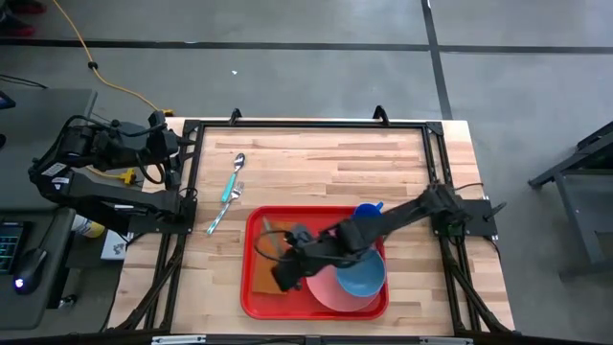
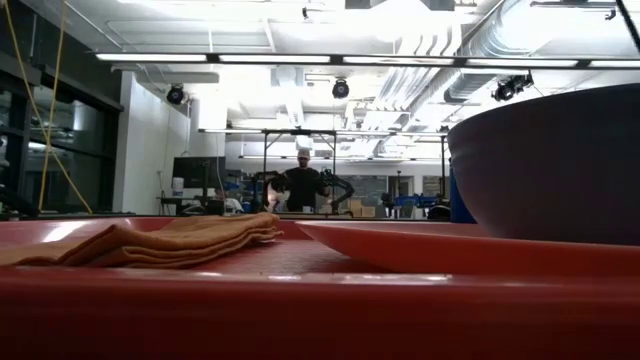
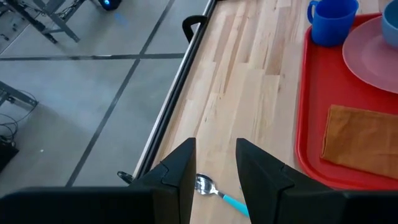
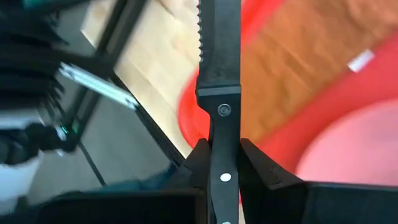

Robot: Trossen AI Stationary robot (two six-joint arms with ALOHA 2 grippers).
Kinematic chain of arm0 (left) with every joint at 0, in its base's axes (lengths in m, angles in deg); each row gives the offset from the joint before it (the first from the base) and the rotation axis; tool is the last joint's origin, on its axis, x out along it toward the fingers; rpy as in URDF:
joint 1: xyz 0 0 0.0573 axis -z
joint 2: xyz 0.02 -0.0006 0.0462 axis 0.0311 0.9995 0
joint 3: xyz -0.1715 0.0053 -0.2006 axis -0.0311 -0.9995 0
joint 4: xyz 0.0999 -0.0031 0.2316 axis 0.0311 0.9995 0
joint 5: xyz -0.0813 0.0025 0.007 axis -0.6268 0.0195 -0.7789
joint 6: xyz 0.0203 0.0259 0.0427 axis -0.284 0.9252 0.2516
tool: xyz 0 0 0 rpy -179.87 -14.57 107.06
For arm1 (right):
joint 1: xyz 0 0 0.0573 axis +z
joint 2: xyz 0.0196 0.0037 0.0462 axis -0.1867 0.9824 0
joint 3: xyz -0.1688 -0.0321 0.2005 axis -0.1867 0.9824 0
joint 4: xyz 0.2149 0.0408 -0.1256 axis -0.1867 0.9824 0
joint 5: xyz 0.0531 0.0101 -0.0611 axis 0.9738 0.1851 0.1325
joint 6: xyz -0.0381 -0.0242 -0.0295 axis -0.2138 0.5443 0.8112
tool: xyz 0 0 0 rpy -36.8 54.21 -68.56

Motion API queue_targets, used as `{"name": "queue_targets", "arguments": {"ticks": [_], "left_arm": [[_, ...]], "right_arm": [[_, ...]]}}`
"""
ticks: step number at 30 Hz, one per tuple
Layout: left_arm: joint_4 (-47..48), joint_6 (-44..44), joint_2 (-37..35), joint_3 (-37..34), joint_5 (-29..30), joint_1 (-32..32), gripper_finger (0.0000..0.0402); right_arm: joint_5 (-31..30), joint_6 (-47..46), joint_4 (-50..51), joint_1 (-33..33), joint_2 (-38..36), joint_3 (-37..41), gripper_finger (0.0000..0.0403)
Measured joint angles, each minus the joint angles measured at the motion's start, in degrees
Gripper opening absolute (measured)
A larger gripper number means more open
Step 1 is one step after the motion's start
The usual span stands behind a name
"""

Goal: Set up tray
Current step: Put the black bread knife on the orange napkin

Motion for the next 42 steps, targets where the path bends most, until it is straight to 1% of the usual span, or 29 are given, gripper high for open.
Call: {"name": "queue_targets", "arguments": {"ticks": [5, 10, 16, 20, 24, 28, 38, 42], "left_arm": [[0.0, 0.0, 0.0, 0.0, 0.0, 0.0, 0.0145], [0.0, -0.6, 0.0, 0.0, -0.1, 0.0, 0.0145], [0.0, -1.5, 0.0, 0.0, -0.2, 0.0, 0.0145], [0.0, -2.6, 0.0, 0.0, -0.2, 0.0, 0.0145], [0.0, -3.8, 0.0, 0.0, -0.2, 0.0, 0.0145], [0.1, -4.3, 0.0, 0.0, -0.2, 0.0, 0.0145], [0.2, -5.9, 0.0, 0.0, -0.8, 0.0, 0.0145], [0.2, -6.1, 0.0, 0.0, -0.8, 0.0, 0.0145]], "right_arm": [[-3.7, -0.6, -5.0, -2.0, 5.2, -4.5, 0.0028], [-7.8, -6.0, -12.9, -2.6, 8.9, -4.7, 0.0028], [-9.4, -15.1, -13.1, -2.5, 12.6, -4.7, 0.0028], [-9.8, -18.1, -12.3, -2.9, 13.7, -4.7, 0.0028], [-7.5, -21.4, -5.2, -3.4, 13.7, -4.7, 0.0028], [-3.0, -24.5, 0.8, -3.6, 13.7, -4.7, 0.0028], [0.5, -26.5, 0.1, -3.7, 13.7, -4.7, 0.0028], [2.4, -28.0, -0.1, -3.7, 13.7, -3.0, 0.0028]]}}
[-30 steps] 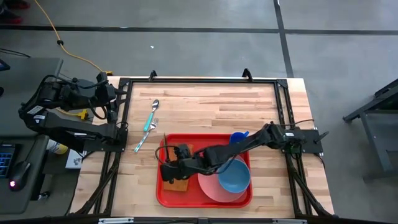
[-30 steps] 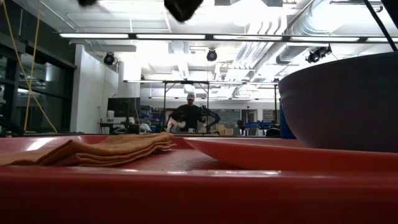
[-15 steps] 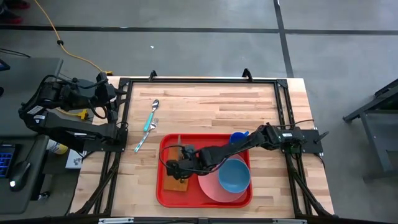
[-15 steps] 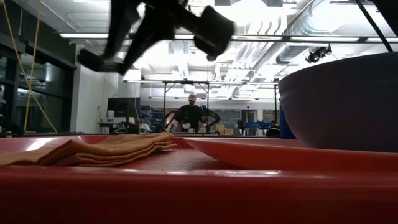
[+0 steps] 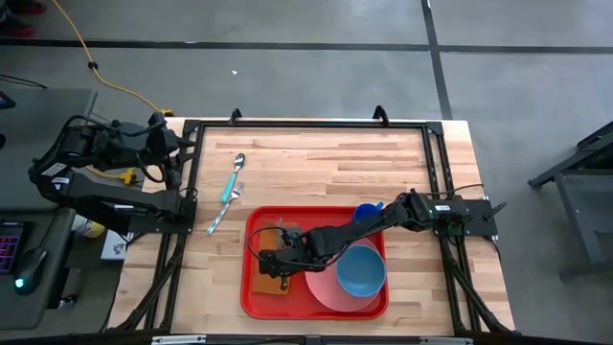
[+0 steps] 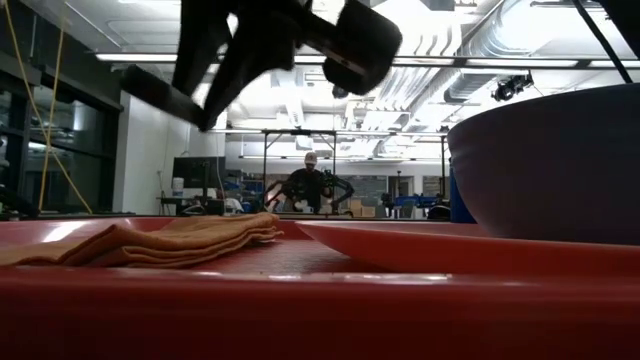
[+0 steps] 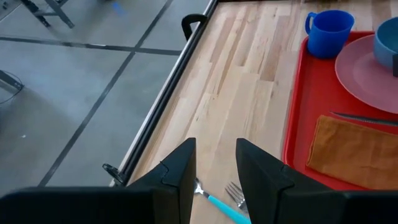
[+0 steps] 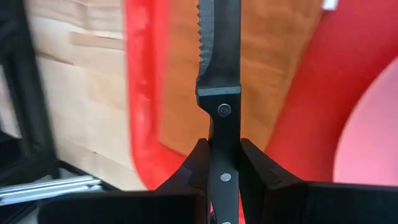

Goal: Set up tray
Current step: Put the black bread knife on the orange napkin

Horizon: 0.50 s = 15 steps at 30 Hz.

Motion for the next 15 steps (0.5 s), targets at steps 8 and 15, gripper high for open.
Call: {"name": "queue_targets", "arguments": {"ticks": [8, 15], "left_arm": [[0.0, 0.0, 0.0, 0.0, 0.1, 0.0, 0.0145], [0.0, 0.0, 0.0, 0.0, 0.1, 0.0, 0.0145]], "right_arm": [[2.5, -2.0, -8.3, -0.7, 0.0, 7.0, 0.0028], [3.2, -2.1, -10.9, -2.3, 0.0, 9.0, 0.0028]]}}
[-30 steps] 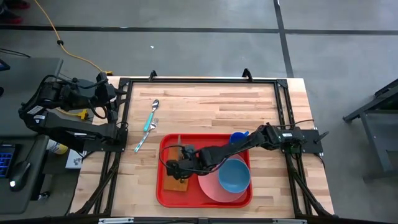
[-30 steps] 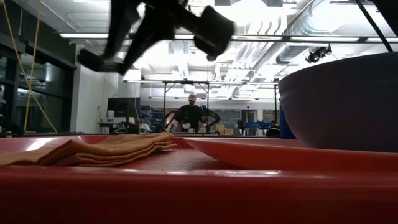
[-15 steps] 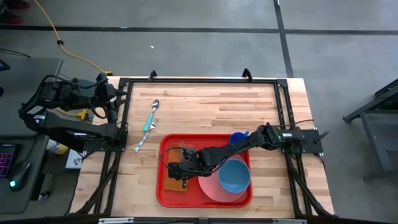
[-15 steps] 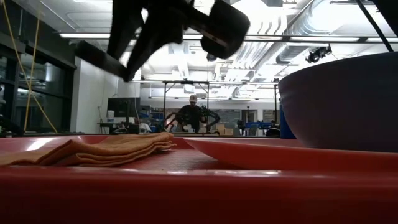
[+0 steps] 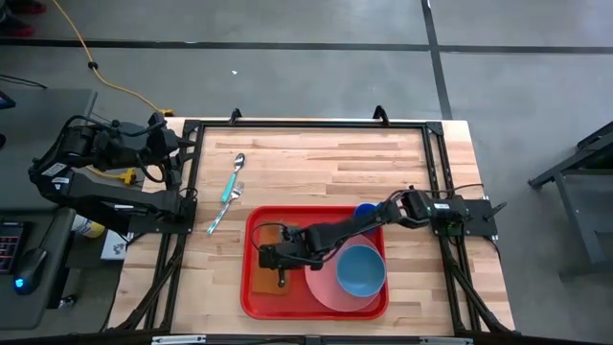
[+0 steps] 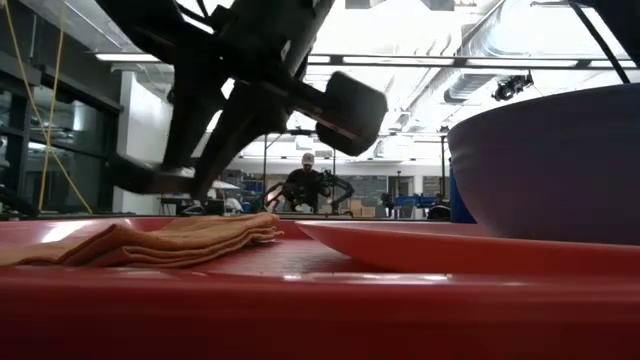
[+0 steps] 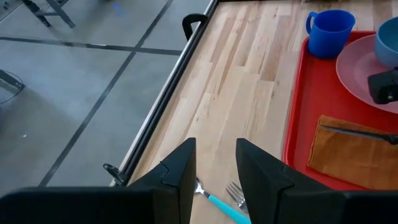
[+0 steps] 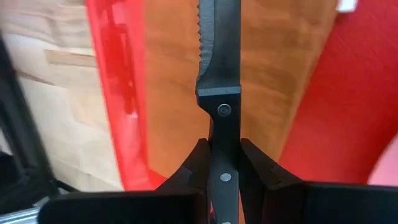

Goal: Set up tray
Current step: Put the black bread knife on the orange napkin

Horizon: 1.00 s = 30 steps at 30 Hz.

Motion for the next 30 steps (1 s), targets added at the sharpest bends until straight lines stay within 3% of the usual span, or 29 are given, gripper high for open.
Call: {"name": "queue_targets", "arguments": {"ticks": [23, 30], "left_arm": [[0.2, 0.0, 0.0, 0.0, -0.1, 0.0, 0.0145], [0.3, 0.1, 0.0, 0.0, -0.1, 0.0, 0.0145]], "right_arm": [[3.8, -1.0, -1.0, -0.4, 1.7, 0.0, 0.0028], [4.0, -0.9, -0.6, -0.4, 1.7, 0.0, 0.0086]]}}
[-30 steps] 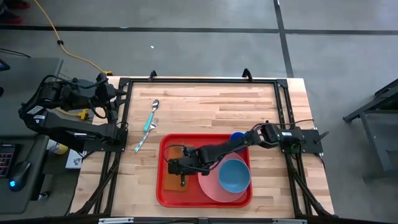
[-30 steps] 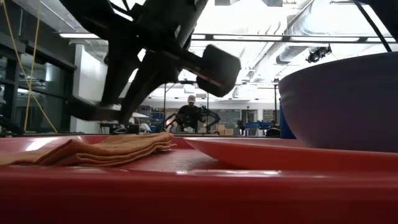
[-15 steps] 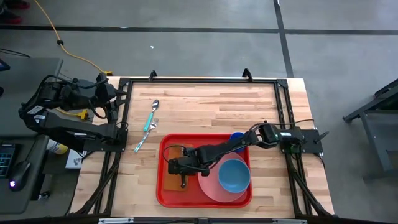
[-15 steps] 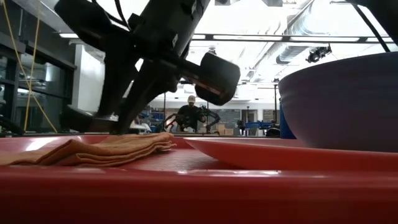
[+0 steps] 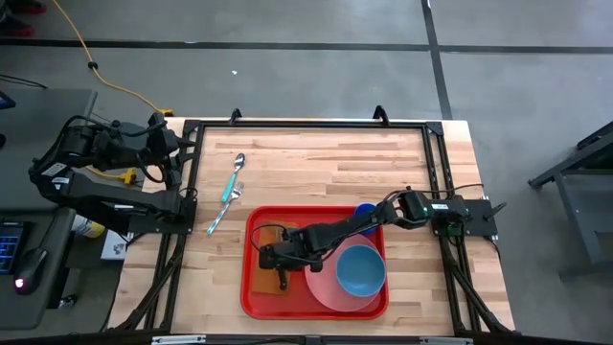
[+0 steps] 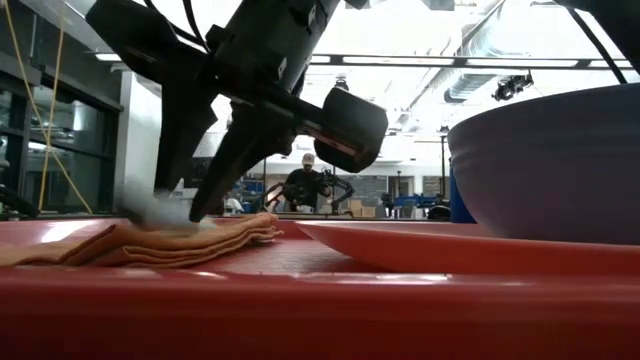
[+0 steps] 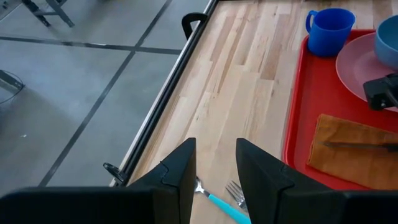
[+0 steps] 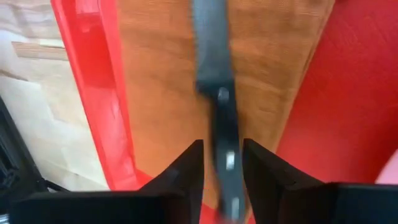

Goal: Set up tray
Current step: Put the black bread knife on the orange napkin, then put the blue patterned fork on the left side of the black bread knife

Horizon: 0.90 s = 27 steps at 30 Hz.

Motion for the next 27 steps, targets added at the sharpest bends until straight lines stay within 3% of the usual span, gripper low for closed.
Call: {"name": "queue_targets", "arguments": {"ticks": [17, 23, 27], "left_arm": [[0.8, 0.1, 0.0, 0.0, -0.1, 0.0, 0.0145], [0.9, 0.1, 0.0, 0.0, -0.4, 0.0, 0.0145], [0.9, 0.1, 0.0, 0.0, -0.4, 0.0, 0.0145]], "right_arm": [[-2.6, 4.2, 0.1, -0.2, -1.5, -0.1, 0.0102], [-7.2, 6.7, 2.6, -0.4, -4.6, -0.2, 0.01], [-11.2, 10.2, 3.2, -0.8, -7.2, -0.2, 0.0078]]}}
